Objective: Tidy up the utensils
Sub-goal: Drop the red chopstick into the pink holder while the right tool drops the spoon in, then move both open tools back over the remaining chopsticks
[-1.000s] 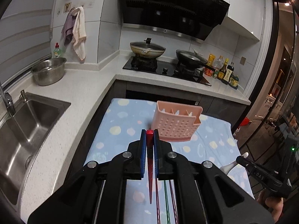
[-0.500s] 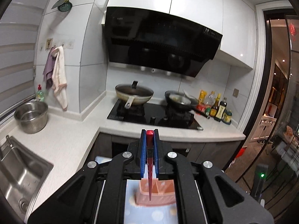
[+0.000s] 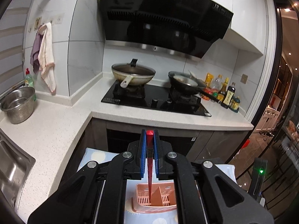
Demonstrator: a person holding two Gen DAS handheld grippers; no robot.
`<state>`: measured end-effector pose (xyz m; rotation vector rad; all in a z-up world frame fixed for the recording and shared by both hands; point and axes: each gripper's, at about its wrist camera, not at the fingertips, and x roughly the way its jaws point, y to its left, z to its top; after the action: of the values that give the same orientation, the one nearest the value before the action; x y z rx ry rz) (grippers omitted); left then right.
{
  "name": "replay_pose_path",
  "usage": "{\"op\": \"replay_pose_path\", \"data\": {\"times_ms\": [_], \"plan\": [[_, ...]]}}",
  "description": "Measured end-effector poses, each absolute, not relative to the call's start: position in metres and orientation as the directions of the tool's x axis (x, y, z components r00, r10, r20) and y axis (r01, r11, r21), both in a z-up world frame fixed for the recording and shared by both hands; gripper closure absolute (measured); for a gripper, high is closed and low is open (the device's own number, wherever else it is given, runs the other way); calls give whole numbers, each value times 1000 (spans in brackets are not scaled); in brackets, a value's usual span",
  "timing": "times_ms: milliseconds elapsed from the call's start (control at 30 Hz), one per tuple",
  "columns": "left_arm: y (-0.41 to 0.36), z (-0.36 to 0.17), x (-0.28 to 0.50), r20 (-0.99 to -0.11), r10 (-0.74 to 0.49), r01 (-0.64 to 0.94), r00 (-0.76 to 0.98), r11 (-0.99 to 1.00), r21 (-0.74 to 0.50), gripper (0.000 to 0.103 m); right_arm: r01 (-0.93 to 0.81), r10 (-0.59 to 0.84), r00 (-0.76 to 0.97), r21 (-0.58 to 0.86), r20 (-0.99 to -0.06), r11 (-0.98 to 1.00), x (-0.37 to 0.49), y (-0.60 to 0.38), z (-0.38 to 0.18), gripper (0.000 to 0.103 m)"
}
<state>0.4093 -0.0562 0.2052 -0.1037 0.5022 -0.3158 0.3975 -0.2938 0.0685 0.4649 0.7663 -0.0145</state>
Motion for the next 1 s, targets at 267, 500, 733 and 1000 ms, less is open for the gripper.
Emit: {"op": "replay_pose_path", "data": {"times_ms": [267,500,733,1000], "plan": [[-45,180,405,-496,-276,224,823,961,-164,62,183,97,752,348,-652,919,377,-288,75,79],[-22,179,360,-501,-244,200,830,970,-142,51,178,78,765,325,-640,929,324,-283,91,73],[-2,152,292,-555,-209,189,805,977,-94,48,187,78,735,311,-674,932,239,-274,77,72],[13,82,207,-681,-211,191,702,976,-105,48,225,60,656,271,-752,936,139,-259,26,72]]}}
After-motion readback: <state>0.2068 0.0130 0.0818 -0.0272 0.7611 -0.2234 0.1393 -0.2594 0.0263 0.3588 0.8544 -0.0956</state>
